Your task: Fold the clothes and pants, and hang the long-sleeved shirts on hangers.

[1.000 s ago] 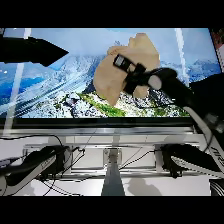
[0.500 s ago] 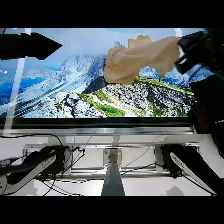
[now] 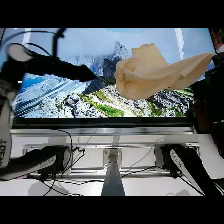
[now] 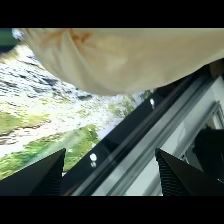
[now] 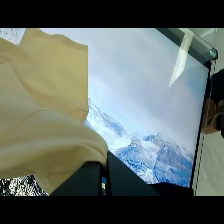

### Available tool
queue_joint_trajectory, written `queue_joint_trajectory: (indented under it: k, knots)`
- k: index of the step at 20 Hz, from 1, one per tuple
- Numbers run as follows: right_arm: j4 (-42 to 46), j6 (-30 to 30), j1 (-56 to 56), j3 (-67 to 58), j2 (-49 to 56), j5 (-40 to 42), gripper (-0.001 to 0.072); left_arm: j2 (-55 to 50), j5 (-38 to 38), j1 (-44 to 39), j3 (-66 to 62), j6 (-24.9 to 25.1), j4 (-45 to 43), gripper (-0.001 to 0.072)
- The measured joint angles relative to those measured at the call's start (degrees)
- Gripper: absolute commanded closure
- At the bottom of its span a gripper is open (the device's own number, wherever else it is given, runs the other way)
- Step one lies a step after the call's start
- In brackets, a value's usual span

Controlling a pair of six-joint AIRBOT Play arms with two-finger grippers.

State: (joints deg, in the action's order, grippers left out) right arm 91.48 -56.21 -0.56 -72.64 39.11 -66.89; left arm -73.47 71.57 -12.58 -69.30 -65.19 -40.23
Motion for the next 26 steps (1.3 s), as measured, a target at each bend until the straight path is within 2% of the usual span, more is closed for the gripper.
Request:
queue_joint_trajectory:
  k: [3,5,9,10,12,18,19,20,21,26]
  knots:
    - [-0.15,-0.11,-1.05,0.0,0.0,-0.83,0.07,-8.48,-7.37,-6.38,1.31,-0.85,0.02,0.0069]
    - [-0.33,-0.13,-1.38,0.0,0.0,-1.07,0.07,-14.03,-12.15,-8.52,1.53,-3.41,0.07,0.007]
    - [-0.61,-0.11,-1.64,0.0,0.0,-1.22,0.07,-23.82,-17.2,-10.29,-1.03,-6.19,1.03,0.0071]
    - [-0.66,-0.11,-1.64,0.0,0.0,-1.22,0.07,-25.86,-17.86,-10.49,-2.32,-6.45,1.16,0.0091]
    - [-0.72,-0.11,-1.66,0.0,0.0,-1.18,0.0699,-29.51,-18.62,-10.73,-5.33,-6.86,1.62,0.0299]
    - [-1.38,-0.13,-1.7,0.0,0.0,-1.01,0.0699,-36.48,-19.32,-12.17,-12.15,-7.45,4.37,0.0303]
    - [-1.42,-0.13,-1.7,0.0,0.0,-0.98,0.07,-37.09,-19.5,-12.59,-12.81,-7.48,4.52,0.0373]
    - [-1.51,-0.13,-1.7,0.0,0.0,-0.98,0.07,-37.7,-19.91,-13.07,-13.4,-7.48,4.33,0.06]
    - [-1.55,-0.13,-1.7,0.0,0.0,-0.98,0.0699,-38.21,-20.46,-13.42,-13.75,-7.48,3.98,0.0695]
    - [-1.25,-0.11,-1.7,0.0,0.0,-0.96,0.0699,-38.16,-20.79,-12.5,-15.19,-7.43,2.32,0.0697]
